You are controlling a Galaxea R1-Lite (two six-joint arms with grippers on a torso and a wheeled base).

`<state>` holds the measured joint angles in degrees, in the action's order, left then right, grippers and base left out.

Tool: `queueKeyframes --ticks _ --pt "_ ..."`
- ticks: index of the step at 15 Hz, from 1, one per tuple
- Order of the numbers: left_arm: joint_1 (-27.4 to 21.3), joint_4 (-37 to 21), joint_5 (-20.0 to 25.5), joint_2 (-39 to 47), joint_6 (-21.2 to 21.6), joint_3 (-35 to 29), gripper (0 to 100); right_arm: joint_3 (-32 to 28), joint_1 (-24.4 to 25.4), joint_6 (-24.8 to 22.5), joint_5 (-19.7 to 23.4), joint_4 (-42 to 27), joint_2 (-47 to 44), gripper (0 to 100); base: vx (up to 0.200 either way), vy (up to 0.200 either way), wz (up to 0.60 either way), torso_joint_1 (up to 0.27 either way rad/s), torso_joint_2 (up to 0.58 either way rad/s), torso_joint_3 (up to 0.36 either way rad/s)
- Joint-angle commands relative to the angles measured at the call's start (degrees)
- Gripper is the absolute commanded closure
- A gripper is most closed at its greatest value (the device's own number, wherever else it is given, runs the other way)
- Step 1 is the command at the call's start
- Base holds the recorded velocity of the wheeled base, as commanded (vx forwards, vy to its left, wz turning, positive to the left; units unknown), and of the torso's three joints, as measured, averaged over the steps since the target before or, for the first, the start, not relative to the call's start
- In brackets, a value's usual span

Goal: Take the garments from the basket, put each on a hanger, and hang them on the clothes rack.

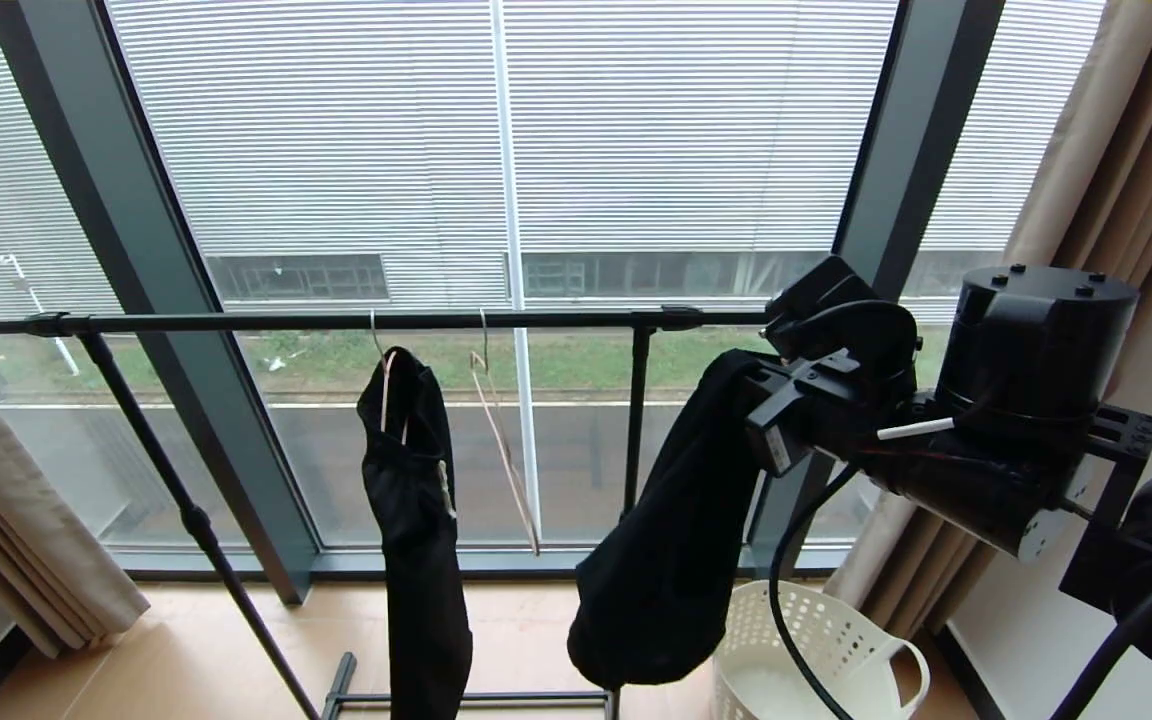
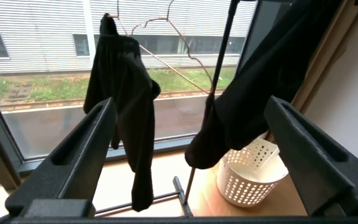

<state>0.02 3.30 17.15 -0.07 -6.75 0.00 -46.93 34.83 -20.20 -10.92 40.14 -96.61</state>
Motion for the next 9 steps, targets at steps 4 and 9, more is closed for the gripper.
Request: queueKeyframes --ticks 4,9 --pt "0.1 0.0 0.0 0.1 -0.3 0.0 0 -0.1 -0.1 0.0 -0.1 0.0 -0.2 100 -0.05 0.15 0.0 0.016 0.0 0.004" --pt "0.1 0.0 0.0 0.1 -0.9 0.0 0 0.1 -0.1 0.0 -0.1 0.0 0.0 100 -0.2 0.0 0.0 0.006 0.01 -0.001"
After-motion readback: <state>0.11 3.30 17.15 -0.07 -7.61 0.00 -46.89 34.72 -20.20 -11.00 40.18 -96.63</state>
